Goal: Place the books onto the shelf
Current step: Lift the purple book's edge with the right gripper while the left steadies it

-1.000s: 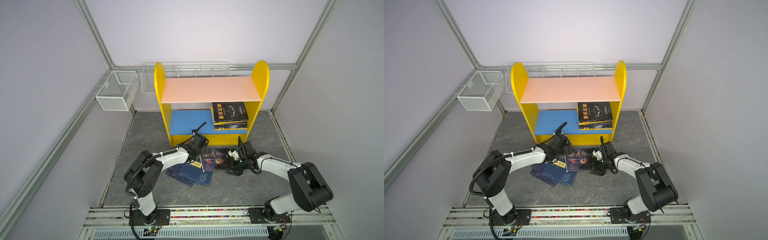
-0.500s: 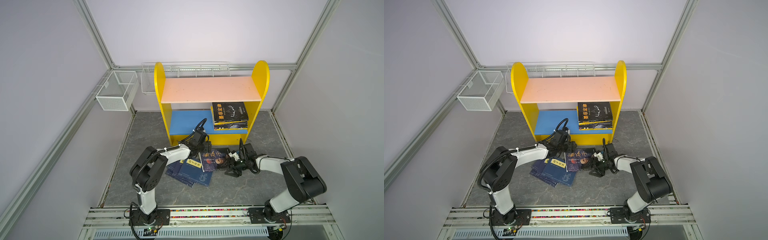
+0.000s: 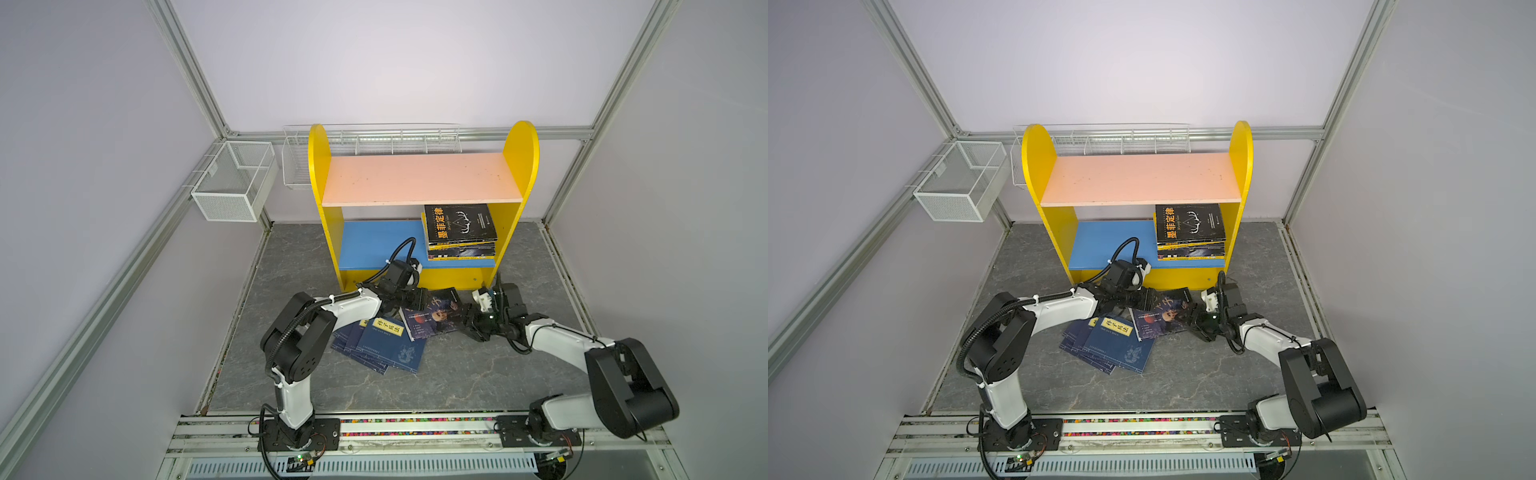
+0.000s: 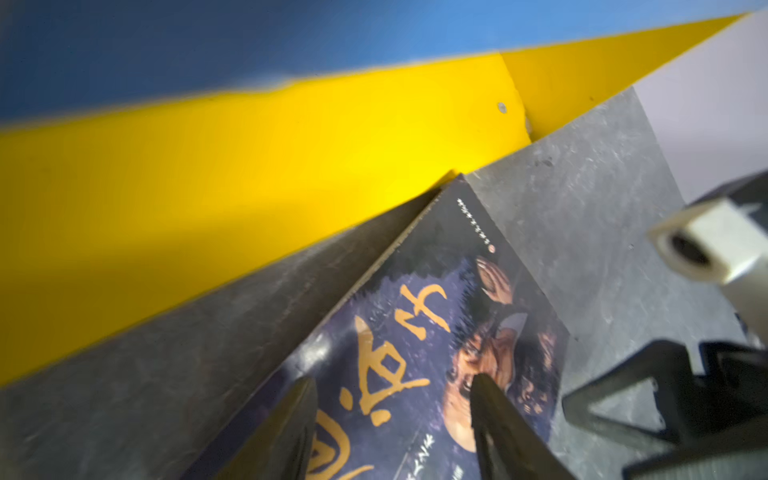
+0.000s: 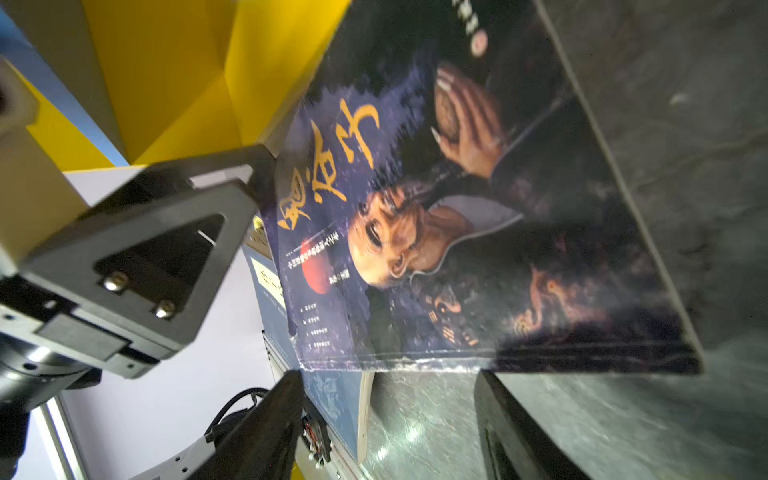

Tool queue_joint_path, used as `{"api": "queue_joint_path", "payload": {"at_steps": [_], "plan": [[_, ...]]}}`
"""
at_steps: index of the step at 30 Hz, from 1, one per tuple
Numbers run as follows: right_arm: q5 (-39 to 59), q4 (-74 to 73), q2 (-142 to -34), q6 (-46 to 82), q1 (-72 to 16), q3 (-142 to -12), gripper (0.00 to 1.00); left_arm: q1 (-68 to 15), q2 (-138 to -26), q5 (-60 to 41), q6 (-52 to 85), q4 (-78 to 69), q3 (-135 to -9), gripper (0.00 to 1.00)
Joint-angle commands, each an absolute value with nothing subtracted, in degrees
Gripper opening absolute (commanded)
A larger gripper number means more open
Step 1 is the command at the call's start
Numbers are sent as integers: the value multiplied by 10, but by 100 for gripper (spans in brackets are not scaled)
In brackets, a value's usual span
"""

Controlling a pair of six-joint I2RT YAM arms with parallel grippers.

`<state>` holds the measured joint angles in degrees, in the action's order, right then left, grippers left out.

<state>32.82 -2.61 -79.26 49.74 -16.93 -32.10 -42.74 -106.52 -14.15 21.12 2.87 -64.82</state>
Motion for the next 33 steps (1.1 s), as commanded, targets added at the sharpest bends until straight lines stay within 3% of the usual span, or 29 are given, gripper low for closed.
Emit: {"api": "queue_joint_path", "payload": {"at_steps": [1, 14, 24, 33], "plan": [[291, -51, -772, 510, -163, -318, 68, -435, -1090, -172, 213, 69, -630, 60], [379, 139, -843, 329, -172, -339, 67, -402, -1020, -22, 260, 23, -585, 70], [422, -2, -927, 389, -189, -344, 67, -400, -1085, -73, 210, 64, -637, 68], [341, -147, -888, 502, -186, -312, 65, -401, -1091, -135, 196, 75, -627, 65]]}}
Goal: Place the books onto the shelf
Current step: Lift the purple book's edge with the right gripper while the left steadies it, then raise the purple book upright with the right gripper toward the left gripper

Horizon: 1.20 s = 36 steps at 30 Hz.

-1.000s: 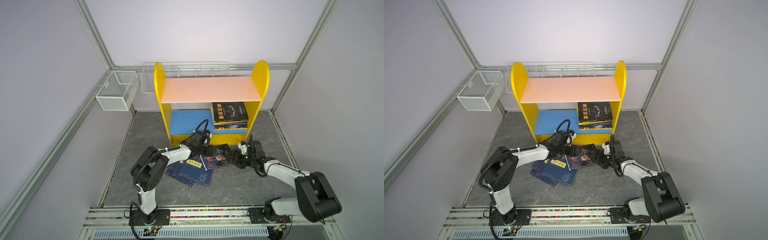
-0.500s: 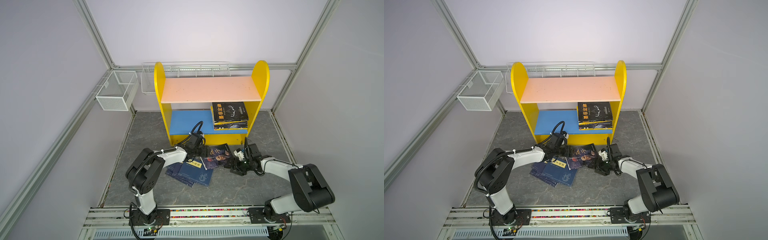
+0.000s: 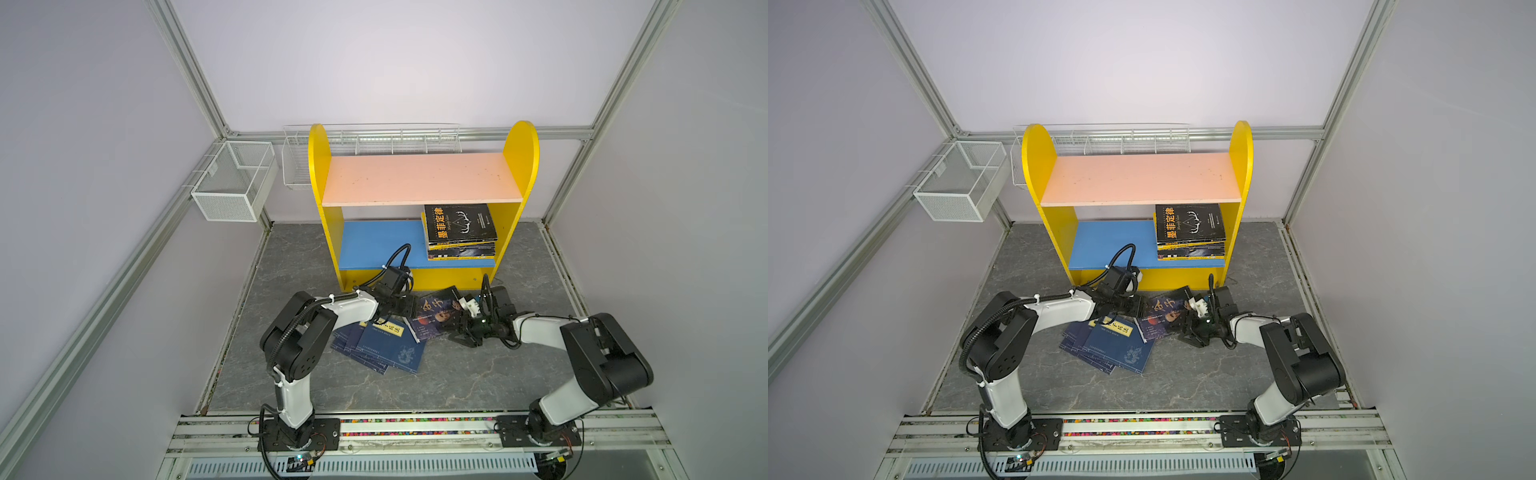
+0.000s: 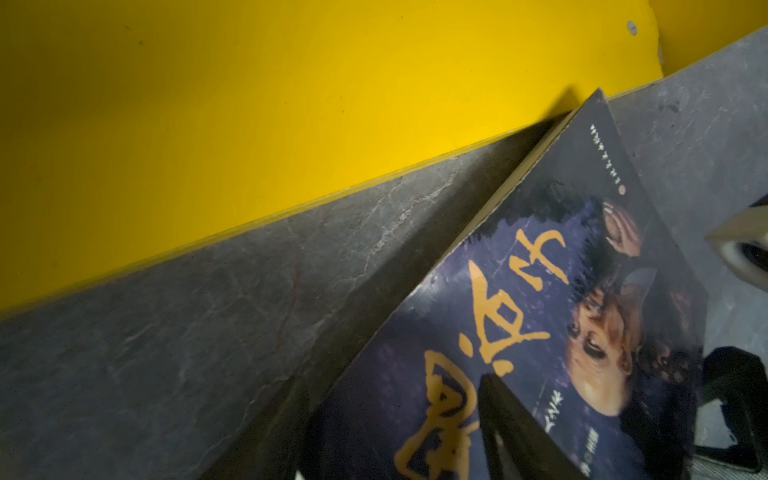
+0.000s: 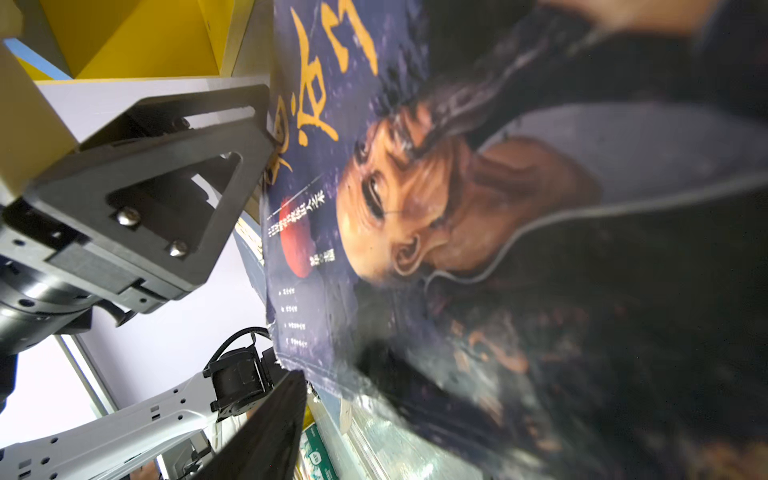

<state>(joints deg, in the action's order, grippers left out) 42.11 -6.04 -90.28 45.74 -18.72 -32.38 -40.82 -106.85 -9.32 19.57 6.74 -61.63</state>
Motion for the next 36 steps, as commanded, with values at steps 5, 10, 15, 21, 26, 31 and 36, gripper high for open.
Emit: {"api": "queue_joint_path", "payload": {"at_steps": [5, 10, 15, 21, 26, 31, 36], "plan": [[288, -230, -859, 552, -189, -291, 59, -401, -1093, -165, 200, 62, -618, 64], [259, -287, -848, 585, -193, -287, 47, -401, -1097, -180, 201, 55, -619, 63], [216, -329, -835, 617, -196, -272, 38, -401, -1095, -188, 202, 49, -621, 62], [191, -343, -824, 627, -207, -264, 24, -401, -1093, -200, 204, 41, -620, 62], [190, -338, -814, 626, -213, -255, 11, -398, -1079, -201, 217, 27, -615, 62], [181, -276, -723, 598, -209, -247, 6, -375, -1020, -210, 274, -37, -585, 69], [144, -154, -548, 560, -192, -258, 6, -351, -917, -211, 343, -91, -546, 78]]}}
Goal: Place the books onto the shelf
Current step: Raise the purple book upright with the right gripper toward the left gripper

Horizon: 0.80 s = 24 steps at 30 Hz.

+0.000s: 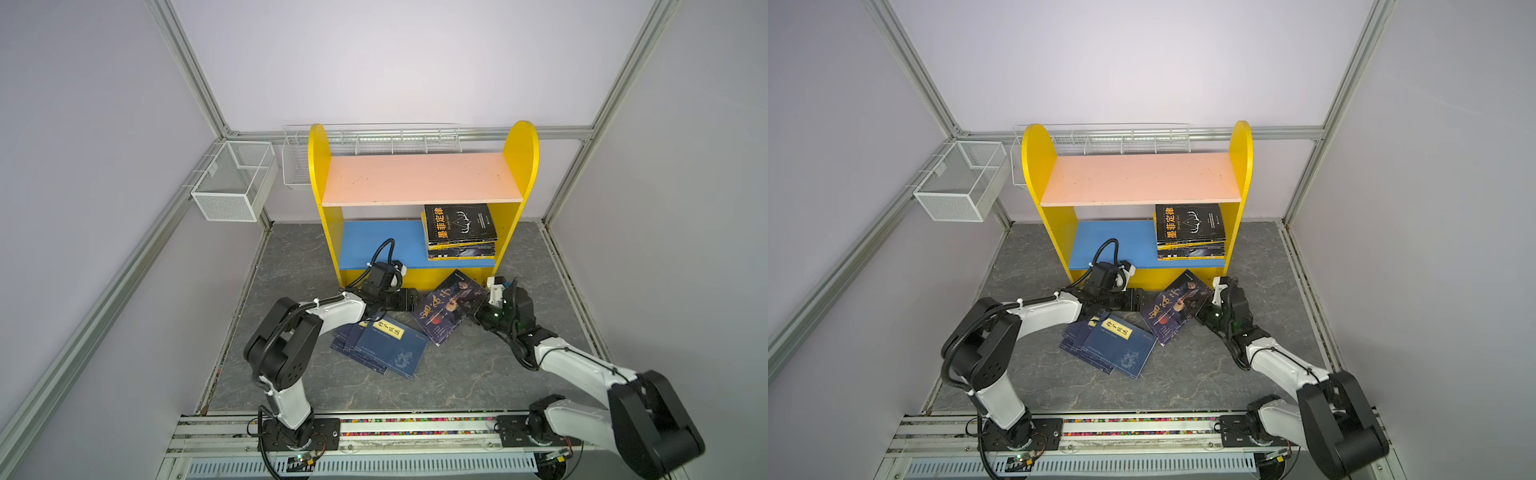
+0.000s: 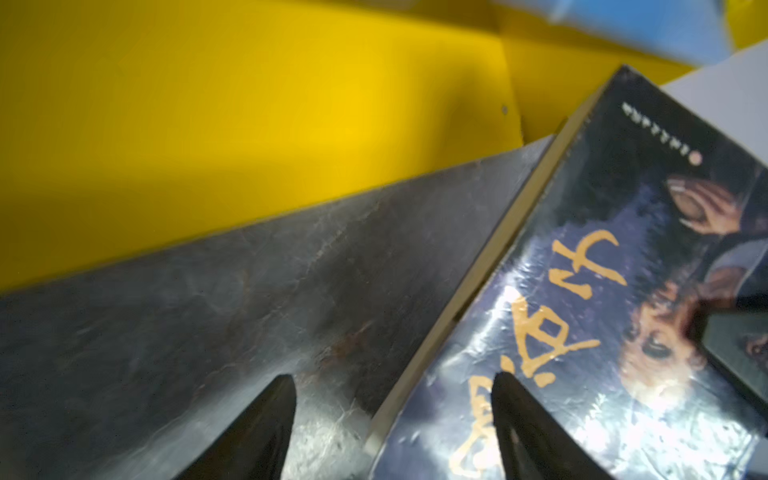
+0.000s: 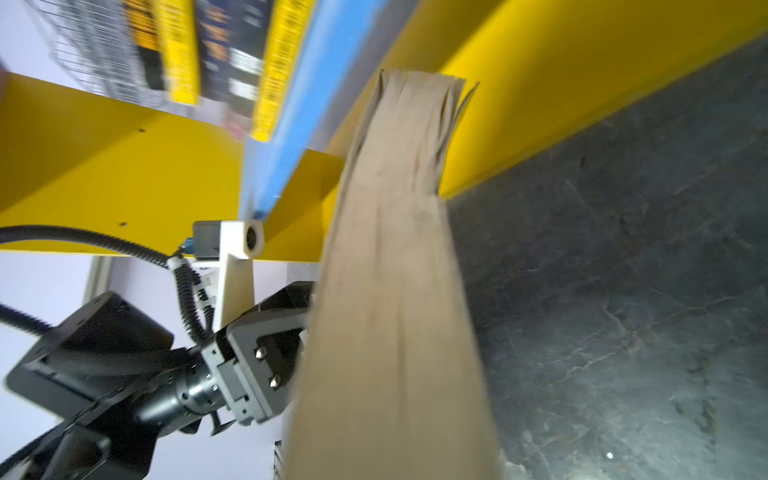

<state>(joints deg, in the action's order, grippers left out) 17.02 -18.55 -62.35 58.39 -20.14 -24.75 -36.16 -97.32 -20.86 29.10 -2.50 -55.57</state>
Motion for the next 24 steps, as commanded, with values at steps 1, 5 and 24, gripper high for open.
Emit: {"api": "queue_joint_path", "payload": {"at_steps": [1, 5, 24], "plan": [[132, -132, -511, 555, -188, -261, 6, -350, -898, -212, 355, -97, -539, 80], [98, -91, -421, 546, -173, -278, 6, -350, -859, -247, 411, -142, -510, 86], [127, -260, -533, 584, -170, -390, 6, -409, -912, -434, 531, -407, -461, 93]]}}
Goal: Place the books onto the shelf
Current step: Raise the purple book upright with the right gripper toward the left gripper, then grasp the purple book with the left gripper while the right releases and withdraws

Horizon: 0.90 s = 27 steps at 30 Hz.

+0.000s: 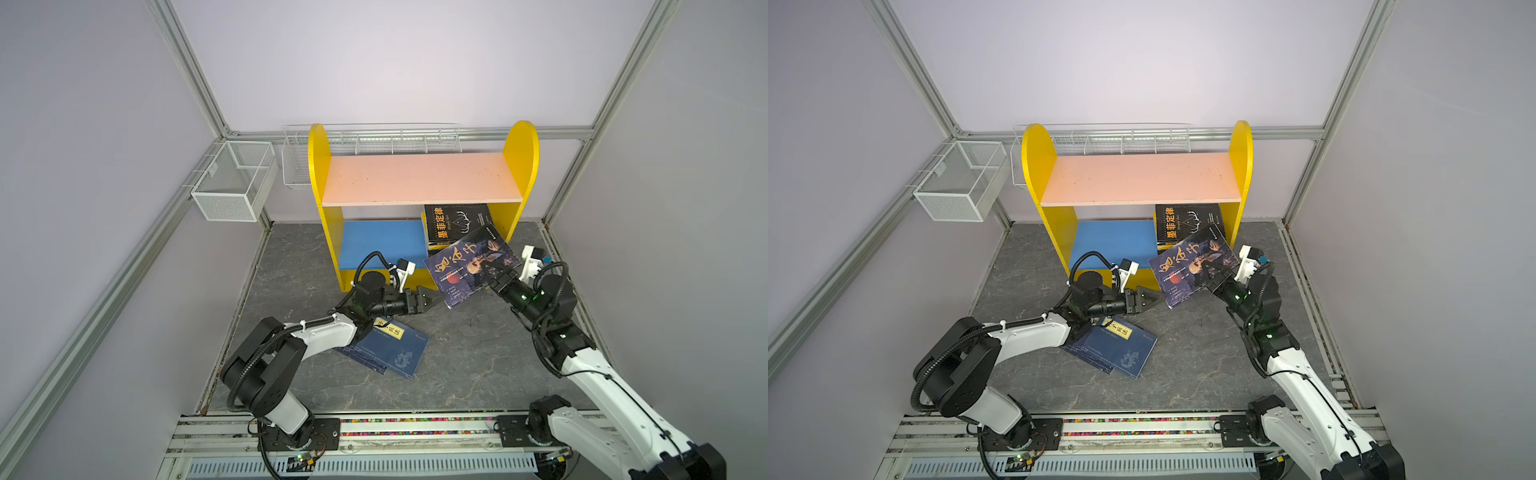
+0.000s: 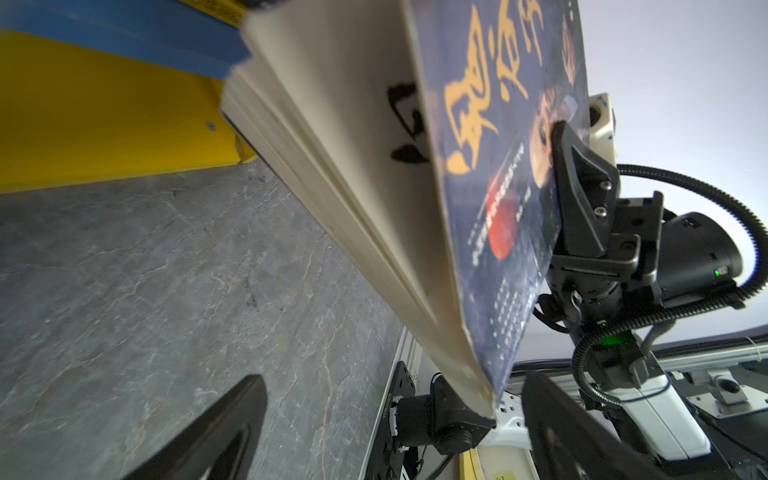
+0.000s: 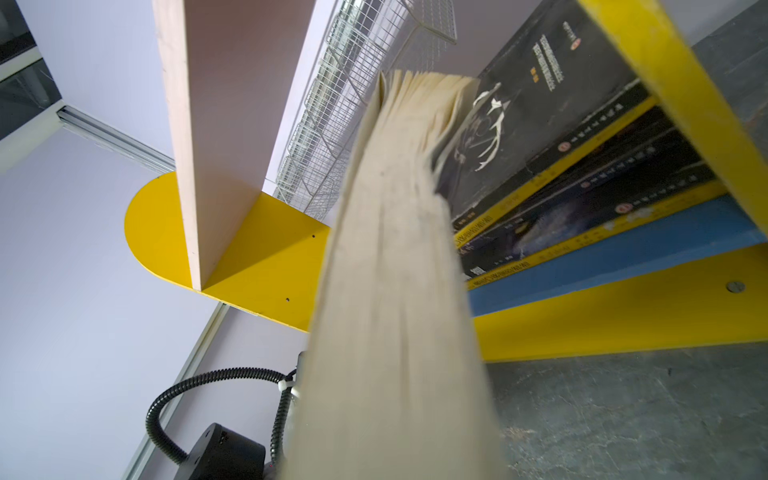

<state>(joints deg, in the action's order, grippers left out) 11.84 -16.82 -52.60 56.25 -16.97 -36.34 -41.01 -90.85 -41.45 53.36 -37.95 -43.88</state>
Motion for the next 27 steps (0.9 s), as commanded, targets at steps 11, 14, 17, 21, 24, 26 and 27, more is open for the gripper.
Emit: {"api": "queue_joint_path", "payload": {"at_steps": [11, 14, 17, 21, 24, 26, 27], "plan": [[119, -327, -591, 612, -196, -413, 6, -421, -937, -424, 543, -439, -494, 69], [116, -333, -603, 614, -201, -421, 6, -421, -942, -422, 560, -465, -496, 62], [112, -325, -603, 608, -203, -424, 6, -421, -933, -411, 565, -475, -489, 51], [104, -295, -594, 593, -207, -418, 6, -420, -906, -374, 565, -465, -475, 25], [97, -275, -584, 585, -208, -404, 6, -414, -879, -320, 568, -461, -460, 8], [93, -261, -577, 583, -210, -394, 6, -403, -864, -284, 577, -462, -449, 0], [92, -254, -574, 582, -211, -389, 6, -396, -857, -267, 584, -460, -447, 0]]}}
